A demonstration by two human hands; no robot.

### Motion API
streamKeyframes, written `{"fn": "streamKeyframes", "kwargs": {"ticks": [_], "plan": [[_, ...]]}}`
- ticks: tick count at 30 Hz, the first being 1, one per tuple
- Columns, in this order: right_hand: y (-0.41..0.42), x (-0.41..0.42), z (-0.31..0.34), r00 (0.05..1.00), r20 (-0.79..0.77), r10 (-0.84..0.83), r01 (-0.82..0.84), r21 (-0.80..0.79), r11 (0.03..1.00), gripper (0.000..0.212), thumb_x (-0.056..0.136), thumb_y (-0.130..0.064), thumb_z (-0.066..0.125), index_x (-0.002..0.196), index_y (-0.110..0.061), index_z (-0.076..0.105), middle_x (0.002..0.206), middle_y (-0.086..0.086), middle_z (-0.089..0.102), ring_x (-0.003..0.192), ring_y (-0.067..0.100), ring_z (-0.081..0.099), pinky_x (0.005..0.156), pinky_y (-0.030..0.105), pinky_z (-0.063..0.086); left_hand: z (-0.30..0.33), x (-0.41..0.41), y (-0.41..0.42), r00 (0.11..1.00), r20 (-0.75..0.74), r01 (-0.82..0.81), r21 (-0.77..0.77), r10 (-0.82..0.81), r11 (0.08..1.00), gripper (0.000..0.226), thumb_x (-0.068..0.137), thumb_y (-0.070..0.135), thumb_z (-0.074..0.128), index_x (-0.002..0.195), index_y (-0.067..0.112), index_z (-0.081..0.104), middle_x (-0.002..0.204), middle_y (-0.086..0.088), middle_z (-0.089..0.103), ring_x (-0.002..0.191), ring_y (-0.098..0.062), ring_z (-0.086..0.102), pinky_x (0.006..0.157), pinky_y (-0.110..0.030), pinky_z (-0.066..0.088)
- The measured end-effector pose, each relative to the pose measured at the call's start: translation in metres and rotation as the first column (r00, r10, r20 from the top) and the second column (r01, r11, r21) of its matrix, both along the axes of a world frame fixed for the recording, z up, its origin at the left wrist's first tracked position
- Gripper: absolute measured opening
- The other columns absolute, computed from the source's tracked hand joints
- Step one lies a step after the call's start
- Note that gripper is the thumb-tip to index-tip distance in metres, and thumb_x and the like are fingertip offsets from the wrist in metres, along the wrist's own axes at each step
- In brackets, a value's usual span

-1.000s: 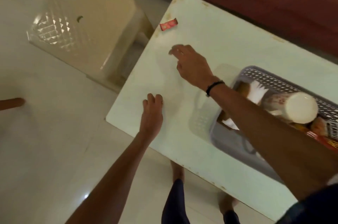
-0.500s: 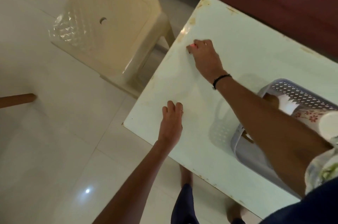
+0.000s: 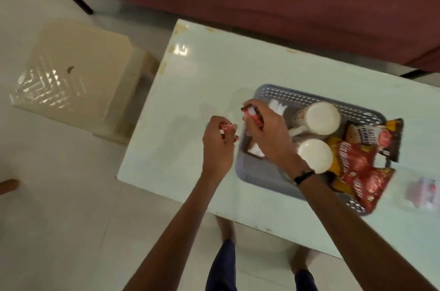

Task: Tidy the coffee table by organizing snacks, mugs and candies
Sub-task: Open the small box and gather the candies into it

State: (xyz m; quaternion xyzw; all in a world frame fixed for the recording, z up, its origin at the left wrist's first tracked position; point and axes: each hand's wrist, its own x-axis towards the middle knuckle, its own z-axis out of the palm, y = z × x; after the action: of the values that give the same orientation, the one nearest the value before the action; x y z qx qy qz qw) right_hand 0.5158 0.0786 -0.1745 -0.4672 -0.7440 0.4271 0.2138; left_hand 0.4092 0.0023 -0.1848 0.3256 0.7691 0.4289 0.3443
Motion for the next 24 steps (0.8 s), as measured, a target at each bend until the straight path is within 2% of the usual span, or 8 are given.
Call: {"fn": "streamKeyframes", "kwargs": {"ticks": [2, 4, 7, 9, 12, 16, 20, 24], "plan": [[-0.002, 0.054, 0.016, 0.996, -0.006, -0.087, 0.088, 0.013, 0.996, 0.014, 0.095, -0.018, 0.051, 0.107, -0.015, 0.058, 0.083, -0.006, 0.062, 0.066, 0.000, 0.056, 0.062, 0.009, 0.041, 0.023, 0.050, 0.012, 0.998, 0.031, 0.061, 0.016, -0.061, 0.998, 0.006, 0.093, 0.019, 0.052, 0.096, 0.015, 0.051, 0.084, -0.005, 0.065, 0.072, -0.017, 0.064, 0.061, -0.014, 0.046], [-0.006, 0.113, 0.023, 0.984, 0.001, -0.180, 0.180, 0.048, 0.983, 0.015, 0.095, -0.018, 0.052, 0.107, -0.014, 0.059, 0.088, -0.002, 0.066, 0.073, 0.005, 0.060, 0.065, 0.012, 0.044, 0.039, 0.106, 0.020, 0.992, 0.043, 0.116, 0.067, -0.119, 0.991, 0.005, 0.093, 0.014, 0.051, 0.097, 0.014, 0.054, 0.084, 0.001, 0.066, 0.074, -0.009, 0.062, 0.065, -0.013, 0.044], [-0.014, 0.199, 0.023, 0.938, 0.054, -0.343, 0.342, 0.023, 0.939, 0.016, 0.095, -0.017, 0.051, 0.109, -0.014, 0.059, 0.092, -0.004, 0.065, 0.074, 0.009, 0.062, 0.065, 0.013, 0.047, 0.042, 0.188, 0.026, 0.958, 0.128, 0.245, 0.095, -0.256, 0.965, 0.010, 0.094, 0.017, 0.046, 0.095, 0.016, 0.056, 0.087, 0.001, 0.063, 0.079, -0.014, 0.061, 0.071, -0.023, 0.046], [-0.021, 0.263, 0.019, 0.896, 0.074, -0.439, 0.441, -0.011, 0.898, 0.017, 0.096, -0.015, 0.049, 0.110, -0.015, 0.059, 0.095, -0.003, 0.063, 0.072, 0.008, 0.062, 0.060, 0.006, 0.044, 0.040, 0.250, 0.026, 0.912, 0.263, 0.322, 0.012, -0.314, 0.947, 0.019, 0.097, 0.026, 0.042, 0.102, 0.018, 0.058, 0.094, -0.003, 0.064, 0.086, -0.017, 0.062, 0.075, -0.029, 0.050], [-0.033, 0.347, 0.007, 0.839, 0.127, -0.529, 0.534, -0.013, 0.845, 0.022, 0.096, -0.013, 0.045, 0.114, -0.016, 0.059, 0.103, 0.005, 0.060, 0.069, 0.017, 0.065, 0.059, 0.009, 0.046, 0.033, 0.328, 0.026, 0.811, 0.493, 0.372, -0.015, -0.317, 0.928, 0.022, 0.099, 0.020, 0.041, 0.113, 0.019, 0.058, 0.095, -0.002, 0.063, 0.082, -0.011, 0.061, 0.071, -0.024, 0.051], [-0.044, 0.420, -0.004, 0.792, 0.147, -0.593, 0.607, -0.076, 0.791, 0.025, 0.097, -0.013, 0.045, 0.119, -0.014, 0.056, 0.104, 0.009, 0.059, 0.065, 0.012, 0.066, 0.048, 0.015, 0.050, 0.020, 0.399, 0.031, 0.838, 0.455, 0.354, -0.032, -0.302, 0.935, 0.023, 0.091, 0.021, 0.058, 0.113, 0.019, 0.059, 0.104, -0.005, 0.068, 0.088, -0.015, 0.067, 0.071, -0.021, 0.056], [-0.046, 0.456, -0.011, 0.778, 0.150, -0.610, 0.626, -0.116, 0.771, 0.026, 0.097, -0.018, 0.046, 0.122, -0.015, 0.052, 0.107, 0.008, 0.062, 0.068, 0.017, 0.067, 0.052, 0.021, 0.055, 0.006, 0.442, 0.037, 0.913, 0.298, 0.307, -0.054, -0.278, 0.950, 0.030, 0.087, 0.020, 0.063, 0.116, 0.014, 0.058, 0.099, -0.001, 0.067, 0.080, -0.007, 0.066, 0.063, -0.013, 0.054], [-0.045, 0.472, -0.017, 0.799, 0.174, -0.576, 0.595, -0.084, 0.799, 0.029, 0.097, -0.023, 0.046, 0.124, -0.016, 0.049, 0.110, 0.008, 0.061, 0.073, 0.018, 0.068, 0.065, 0.038, 0.059, -0.008, 0.457, 0.042, 0.908, 0.300, 0.356, -0.189, -0.291, 0.915, 0.049, 0.087, 0.020, 0.063, 0.132, 0.011, 0.044, 0.126, -0.013, 0.060, 0.112, -0.022, 0.060, 0.093, -0.030, 0.050]]}}
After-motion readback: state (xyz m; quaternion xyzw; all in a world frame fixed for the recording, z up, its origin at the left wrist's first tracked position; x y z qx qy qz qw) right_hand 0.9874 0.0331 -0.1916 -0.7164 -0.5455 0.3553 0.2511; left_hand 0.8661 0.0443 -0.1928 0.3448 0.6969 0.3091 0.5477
